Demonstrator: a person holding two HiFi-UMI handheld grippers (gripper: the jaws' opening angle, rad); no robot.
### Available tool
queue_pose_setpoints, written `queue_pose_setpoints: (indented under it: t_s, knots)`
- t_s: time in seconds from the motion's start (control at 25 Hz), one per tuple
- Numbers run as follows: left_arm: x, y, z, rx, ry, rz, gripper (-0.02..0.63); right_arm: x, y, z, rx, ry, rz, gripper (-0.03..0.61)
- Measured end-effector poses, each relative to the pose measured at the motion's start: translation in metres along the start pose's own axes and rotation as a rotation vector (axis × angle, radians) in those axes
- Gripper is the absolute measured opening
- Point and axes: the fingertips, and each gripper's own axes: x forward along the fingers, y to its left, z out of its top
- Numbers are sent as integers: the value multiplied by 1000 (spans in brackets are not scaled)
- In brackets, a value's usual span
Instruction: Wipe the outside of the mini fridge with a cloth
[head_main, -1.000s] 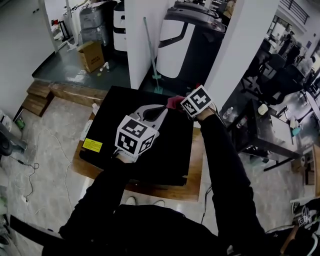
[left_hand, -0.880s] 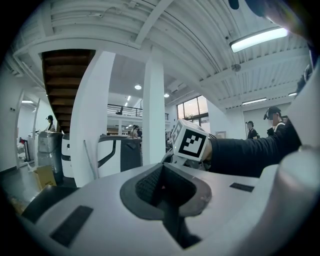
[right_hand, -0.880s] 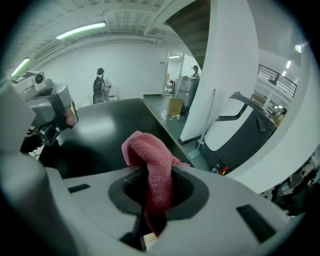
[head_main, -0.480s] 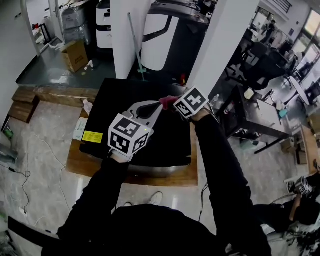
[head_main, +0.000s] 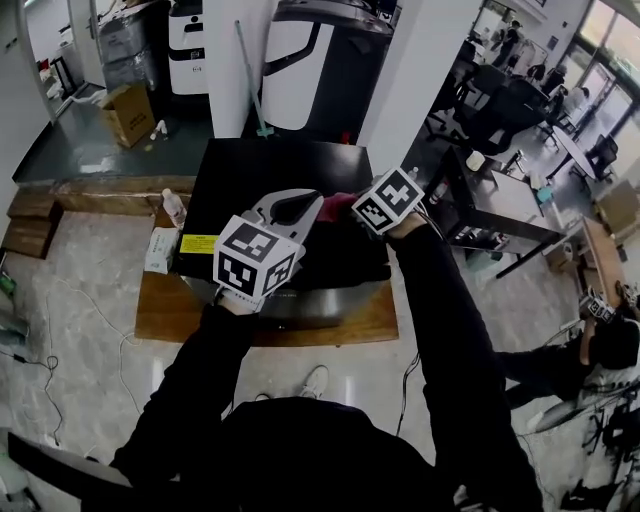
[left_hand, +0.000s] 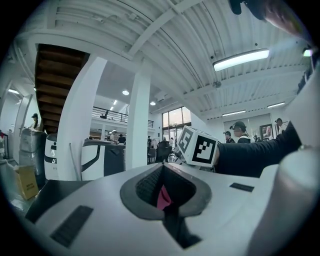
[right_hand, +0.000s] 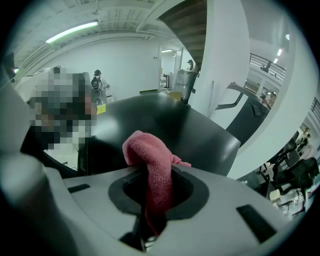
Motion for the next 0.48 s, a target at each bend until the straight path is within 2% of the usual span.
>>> queue_pose_setpoints:
  t_s: [0.36,0.48]
  knots:
    - [-57,-30,-8,-4,-9,-34,6,-26,75,-34,13,89,74,66]
    - [-76,-37,-9,-4,-12,-37,6,-35,88,-36,15,63,51,67]
